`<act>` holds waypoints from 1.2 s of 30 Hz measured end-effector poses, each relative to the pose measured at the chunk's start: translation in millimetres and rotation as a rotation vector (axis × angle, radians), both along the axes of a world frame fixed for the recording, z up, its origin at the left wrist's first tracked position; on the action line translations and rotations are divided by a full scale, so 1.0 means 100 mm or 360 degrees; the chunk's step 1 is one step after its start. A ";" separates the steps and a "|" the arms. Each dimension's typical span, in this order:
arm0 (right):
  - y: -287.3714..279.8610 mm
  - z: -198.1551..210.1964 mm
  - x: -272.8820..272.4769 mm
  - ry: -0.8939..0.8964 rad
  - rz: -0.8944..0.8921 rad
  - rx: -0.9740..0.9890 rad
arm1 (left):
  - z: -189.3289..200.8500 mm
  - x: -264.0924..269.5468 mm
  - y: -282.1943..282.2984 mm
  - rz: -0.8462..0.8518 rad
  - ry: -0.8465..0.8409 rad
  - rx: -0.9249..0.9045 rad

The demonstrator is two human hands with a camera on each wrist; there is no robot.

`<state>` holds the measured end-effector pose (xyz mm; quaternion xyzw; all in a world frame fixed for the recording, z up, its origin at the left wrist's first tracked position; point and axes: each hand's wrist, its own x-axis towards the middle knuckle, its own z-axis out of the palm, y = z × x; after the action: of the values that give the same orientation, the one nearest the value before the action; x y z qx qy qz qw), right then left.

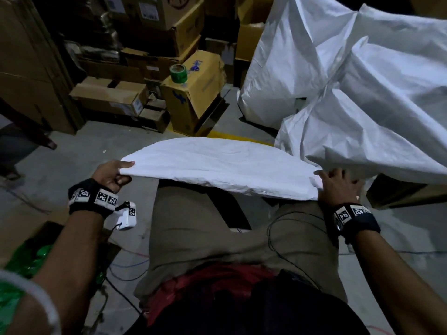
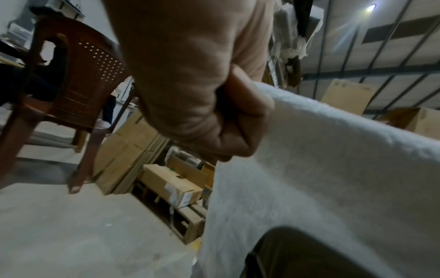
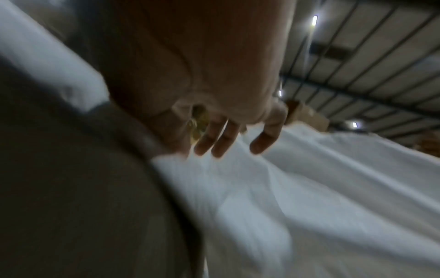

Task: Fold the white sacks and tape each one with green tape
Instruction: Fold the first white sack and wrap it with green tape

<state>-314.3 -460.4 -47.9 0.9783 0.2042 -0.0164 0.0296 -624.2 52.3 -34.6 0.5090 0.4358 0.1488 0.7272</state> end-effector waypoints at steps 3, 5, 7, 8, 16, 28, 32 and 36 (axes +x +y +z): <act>0.31 0.28 -0.16 0.0065 0.0325 0.0044 | 0.15 0.08 0.04 -0.0060 0.0119 0.0008; 0.57 0.40 -0.38 0.0027 0.0548 0.0224 | 0.19 0.09 0.04 -0.0128 0.0197 0.0011; 0.81 0.41 -0.59 0.0058 0.0719 0.0224 | 0.19 0.08 0.00 -0.0096 0.0150 -0.0012; 0.92 0.38 -0.66 0.0113 0.0788 0.0133 | 0.19 0.06 -0.01 -0.0079 0.0139 -0.0022; 1.35 0.31 -0.70 0.0157 0.0781 -0.0326 | 0.20 0.05 0.03 -0.0024 0.0148 -0.0066; 1.42 0.54 -0.67 0.0254 0.0702 -0.0173 | 0.33 0.70 -1.32 -0.0809 0.0443 0.2782; 1.47 0.61 -0.61 0.0286 0.0683 -0.0047 | 0.27 1.10 -1.56 -0.1557 0.0428 0.2889; 1.54 0.60 -0.43 0.0257 0.0739 0.0079 | 0.37 1.35 -1.41 -0.1574 0.0412 0.2823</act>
<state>-357.5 -306.6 12.0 0.9011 0.4257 -0.0823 -0.0080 -488.8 -88.8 2.1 0.9988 -0.0147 0.0448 0.0160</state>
